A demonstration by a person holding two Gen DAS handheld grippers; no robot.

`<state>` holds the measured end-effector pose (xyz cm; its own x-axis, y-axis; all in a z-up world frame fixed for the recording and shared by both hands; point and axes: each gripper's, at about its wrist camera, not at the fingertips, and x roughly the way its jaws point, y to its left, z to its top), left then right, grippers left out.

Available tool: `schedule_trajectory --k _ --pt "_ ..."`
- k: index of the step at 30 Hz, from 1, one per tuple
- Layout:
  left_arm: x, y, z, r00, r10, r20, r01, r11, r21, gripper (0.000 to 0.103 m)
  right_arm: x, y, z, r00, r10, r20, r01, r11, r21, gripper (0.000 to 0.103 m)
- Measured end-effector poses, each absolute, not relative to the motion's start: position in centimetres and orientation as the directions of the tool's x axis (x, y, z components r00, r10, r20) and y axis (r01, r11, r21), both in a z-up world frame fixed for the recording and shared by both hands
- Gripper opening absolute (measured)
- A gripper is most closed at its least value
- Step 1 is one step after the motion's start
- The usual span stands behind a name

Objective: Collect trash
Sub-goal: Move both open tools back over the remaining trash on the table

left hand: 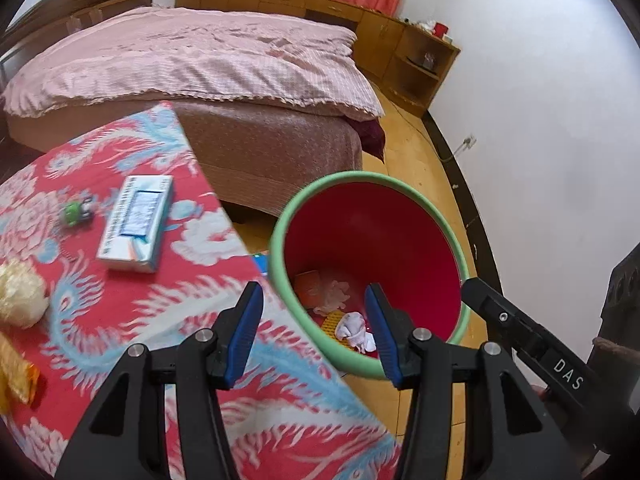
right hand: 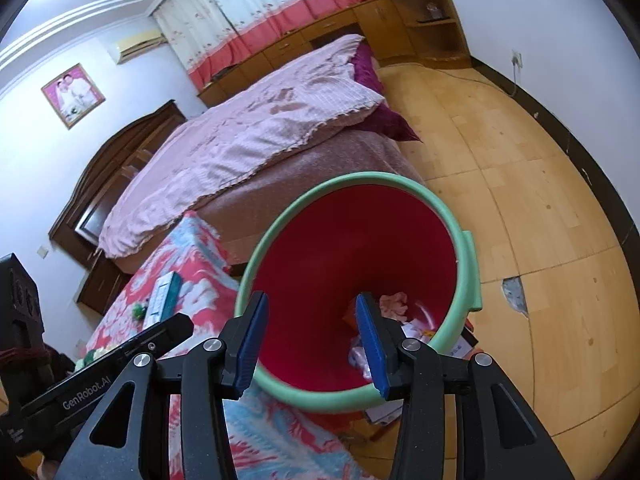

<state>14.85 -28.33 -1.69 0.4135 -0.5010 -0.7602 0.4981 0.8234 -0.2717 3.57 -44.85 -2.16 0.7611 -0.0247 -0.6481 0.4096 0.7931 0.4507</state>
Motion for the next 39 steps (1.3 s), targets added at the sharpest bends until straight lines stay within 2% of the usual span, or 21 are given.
schedule_trajectory --k 3,19,39 --pt "14.4 -26.5 -1.4 0.429 -0.493 -0.757 0.472 0.837 -0.278 0.053 3.1 -43.8 -1.6 0.768 -0.014 -0.64 0.393 0.799 0.455 0.053" --pt "12.4 -16.2 0.8 0.536 -0.43 -0.727 0.329 0.899 -0.289 0.053 2.2 -38.3 0.8 0.785 0.063 -0.616 0.301 0.83 0.469 0.057" --pt "11.4 -3.0 1.8 0.634 -0.268 -0.725 0.103 0.959 -0.265 0.053 1.2 -32.6 3.0 0.789 0.124 -0.602 0.222 0.856 0.467 0.06"
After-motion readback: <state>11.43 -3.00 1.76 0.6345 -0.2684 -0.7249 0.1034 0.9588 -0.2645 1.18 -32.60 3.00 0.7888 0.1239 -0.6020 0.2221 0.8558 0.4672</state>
